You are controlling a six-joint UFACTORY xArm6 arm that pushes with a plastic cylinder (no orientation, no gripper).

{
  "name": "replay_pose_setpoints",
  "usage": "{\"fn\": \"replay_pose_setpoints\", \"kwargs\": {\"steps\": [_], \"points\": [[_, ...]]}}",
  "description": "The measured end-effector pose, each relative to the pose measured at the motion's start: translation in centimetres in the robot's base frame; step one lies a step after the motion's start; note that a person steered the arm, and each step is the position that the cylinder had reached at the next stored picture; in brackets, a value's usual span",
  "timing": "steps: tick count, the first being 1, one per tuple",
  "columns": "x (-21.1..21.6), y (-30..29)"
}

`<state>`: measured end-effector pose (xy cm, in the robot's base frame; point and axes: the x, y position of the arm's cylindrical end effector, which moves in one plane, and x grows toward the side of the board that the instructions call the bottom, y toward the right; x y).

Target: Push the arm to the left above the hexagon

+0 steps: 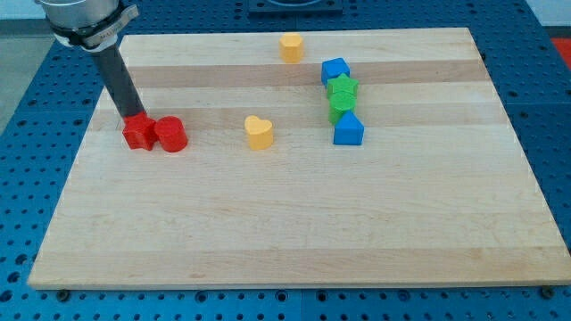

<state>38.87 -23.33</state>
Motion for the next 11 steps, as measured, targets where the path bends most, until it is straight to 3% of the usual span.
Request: {"fn": "replay_pose_setpoints", "kwargs": {"steps": [2, 8, 11], "points": [[0.1, 0.0], [-17.0, 8.3], [-19.6, 16.3]]}}
